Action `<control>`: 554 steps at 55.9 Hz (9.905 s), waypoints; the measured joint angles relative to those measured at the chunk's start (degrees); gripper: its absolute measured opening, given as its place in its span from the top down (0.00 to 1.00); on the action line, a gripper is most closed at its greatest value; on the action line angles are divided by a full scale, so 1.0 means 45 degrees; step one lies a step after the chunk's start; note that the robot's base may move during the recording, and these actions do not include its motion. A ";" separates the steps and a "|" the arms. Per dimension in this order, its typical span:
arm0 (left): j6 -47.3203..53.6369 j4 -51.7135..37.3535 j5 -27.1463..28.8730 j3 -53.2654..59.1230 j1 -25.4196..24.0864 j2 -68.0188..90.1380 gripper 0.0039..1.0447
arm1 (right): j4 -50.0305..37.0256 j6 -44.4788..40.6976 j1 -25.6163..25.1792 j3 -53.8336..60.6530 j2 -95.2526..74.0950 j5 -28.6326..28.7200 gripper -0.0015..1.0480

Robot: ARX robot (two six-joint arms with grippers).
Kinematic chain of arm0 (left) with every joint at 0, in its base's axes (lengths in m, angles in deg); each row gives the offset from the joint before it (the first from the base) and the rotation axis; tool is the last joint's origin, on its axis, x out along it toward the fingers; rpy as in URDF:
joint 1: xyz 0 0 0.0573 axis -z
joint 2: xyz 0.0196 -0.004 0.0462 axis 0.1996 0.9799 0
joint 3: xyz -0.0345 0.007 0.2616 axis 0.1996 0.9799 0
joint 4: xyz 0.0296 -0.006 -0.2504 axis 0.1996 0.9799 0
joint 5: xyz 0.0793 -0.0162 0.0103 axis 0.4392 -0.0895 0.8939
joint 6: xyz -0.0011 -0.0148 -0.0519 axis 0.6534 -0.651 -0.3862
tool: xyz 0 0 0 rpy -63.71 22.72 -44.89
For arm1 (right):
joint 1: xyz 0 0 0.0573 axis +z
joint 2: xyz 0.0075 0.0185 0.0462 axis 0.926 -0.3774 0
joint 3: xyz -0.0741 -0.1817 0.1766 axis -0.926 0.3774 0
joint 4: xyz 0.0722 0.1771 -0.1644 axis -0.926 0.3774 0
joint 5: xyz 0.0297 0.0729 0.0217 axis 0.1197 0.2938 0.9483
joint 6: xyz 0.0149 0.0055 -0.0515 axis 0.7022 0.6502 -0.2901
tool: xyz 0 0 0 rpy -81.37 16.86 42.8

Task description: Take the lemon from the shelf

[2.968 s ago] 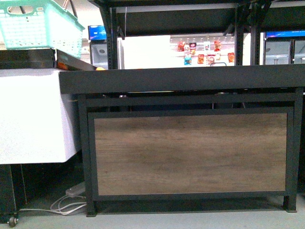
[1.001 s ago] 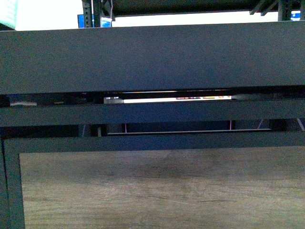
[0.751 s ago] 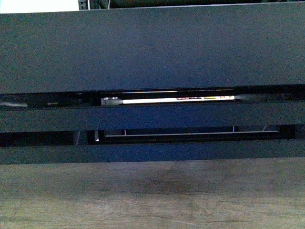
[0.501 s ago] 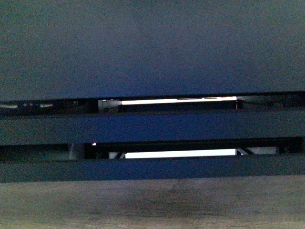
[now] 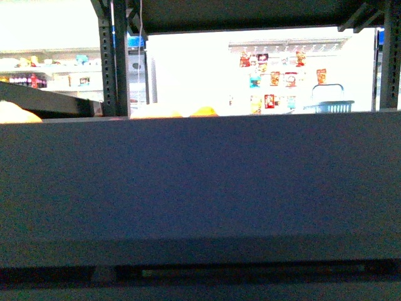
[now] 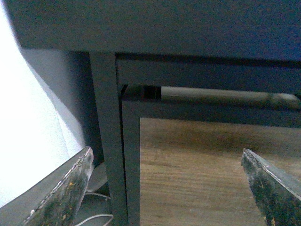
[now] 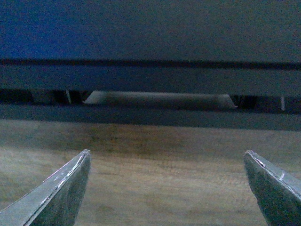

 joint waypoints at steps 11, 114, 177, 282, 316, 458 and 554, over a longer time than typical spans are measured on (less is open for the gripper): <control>-0.0005 0.0000 0.0000 0.0000 0.0000 0.0000 0.07 | 0.0000 0.0005 0.0000 0.0000 0.0000 0.0005 0.07; 0.0000 0.0000 0.0000 0.0000 0.0000 0.0000 0.07 | -0.0005 0.0010 0.0000 0.0000 -0.0005 0.0005 0.07; -1.3648 -0.2327 -0.4901 -1.6456 -0.6290 2.2688 0.07 | -0.0005 0.0010 0.0000 0.0000 -0.0005 0.0005 0.07; -1.0404 -0.0486 -0.8456 -1.5854 -0.2001 1.8365 0.87 | -0.0005 0.0010 0.0000 0.0000 -0.0005 0.0005 0.07; -1.1842 -0.2924 -0.6071 -1.4970 0.2662 2.1114 0.87 | -0.0005 0.0005 0.0000 -0.0005 -0.0005 0.0005 0.07; -1.2915 -0.4711 -0.4954 -1.6436 0.6023 2.3504 0.87 | -0.3279 -0.4541 -0.0899 -1.7034 -3.1333 0.2900 0.07; -1.2920 -0.4711 -0.4954 -1.6436 0.6023 2.3504 0.87 | -0.5061 -0.6212 -0.1715 -1.9540 -3.3577 0.2900 0.38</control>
